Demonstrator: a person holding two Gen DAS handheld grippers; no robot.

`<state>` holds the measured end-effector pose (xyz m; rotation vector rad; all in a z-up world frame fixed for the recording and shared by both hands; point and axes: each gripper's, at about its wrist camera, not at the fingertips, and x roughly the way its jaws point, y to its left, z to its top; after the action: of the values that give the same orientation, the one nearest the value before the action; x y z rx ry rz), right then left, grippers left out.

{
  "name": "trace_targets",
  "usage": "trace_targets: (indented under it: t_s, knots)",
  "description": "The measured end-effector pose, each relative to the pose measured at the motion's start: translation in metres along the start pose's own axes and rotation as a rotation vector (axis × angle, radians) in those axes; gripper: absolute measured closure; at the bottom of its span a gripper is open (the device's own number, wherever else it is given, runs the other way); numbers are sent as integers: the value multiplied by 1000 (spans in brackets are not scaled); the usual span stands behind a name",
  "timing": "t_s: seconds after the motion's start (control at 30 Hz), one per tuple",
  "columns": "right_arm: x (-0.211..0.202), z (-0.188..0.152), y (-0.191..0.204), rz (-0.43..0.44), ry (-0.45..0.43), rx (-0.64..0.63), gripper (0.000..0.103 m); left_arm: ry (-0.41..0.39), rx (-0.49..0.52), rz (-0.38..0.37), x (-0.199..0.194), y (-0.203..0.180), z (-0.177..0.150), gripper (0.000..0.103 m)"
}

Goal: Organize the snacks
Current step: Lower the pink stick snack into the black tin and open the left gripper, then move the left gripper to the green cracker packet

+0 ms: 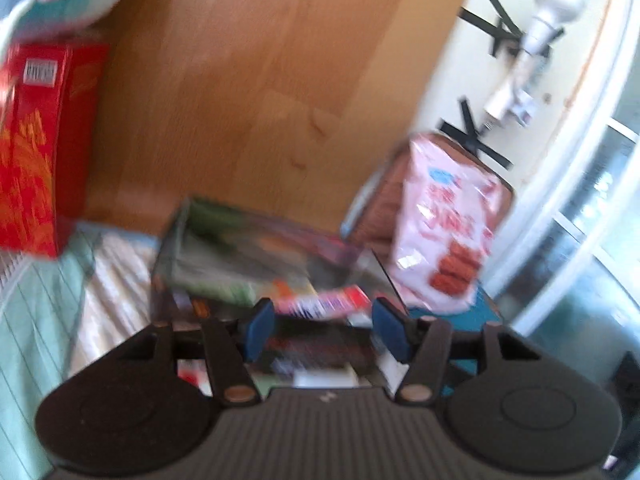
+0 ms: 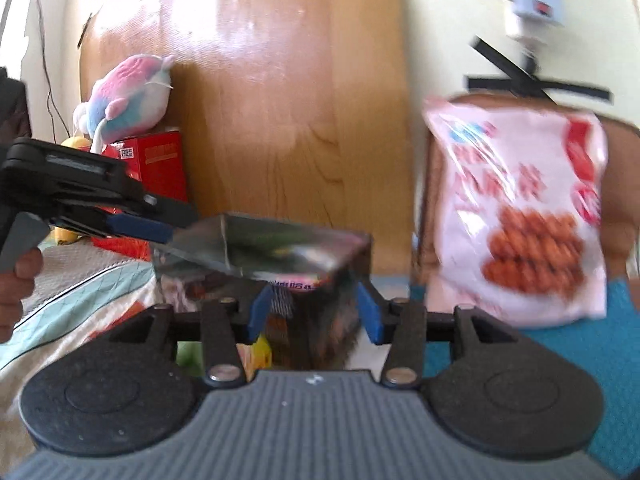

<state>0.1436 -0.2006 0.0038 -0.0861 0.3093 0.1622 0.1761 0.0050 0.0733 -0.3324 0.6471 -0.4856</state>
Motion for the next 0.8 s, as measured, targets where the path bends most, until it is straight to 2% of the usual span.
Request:
trace_targets:
  t_s: [0.07,0.13,0.2,0.27,0.47,0.57,0.63,0.73,0.8]
  knots:
    - [-13,-15,-4,-4,25,25,50,55,-14,-43,-1,-5,-18,47]
    - [-27,-29,-6,30,58,55,47,109,-16,-79,0,-13,-35,47]
    - [-38,-43,-4,81,97,65,28,169,-4,-120,4,-22,-53,47]
    - [-45,-52,2,88,117,42,23,216,14,-132,9,-32,-67,47]
    - [-51,-63,21,73,146,-34,23,308,10,-149,29,-49,-92,47]
    - [-48,-68,30,71,172,-90,23,306,48,-123,35,-60,-98,44]
    - [-41,-69,34,85,221,-114,23,300,34,-118,37,-61,-99,44]
    - [-32,-69,35,90,269,-116,25,307,26,-120,33,-62,-102,56]
    - [-35,-70,35,78,258,-107,40,312,22,-121,25,-59,-106,61]
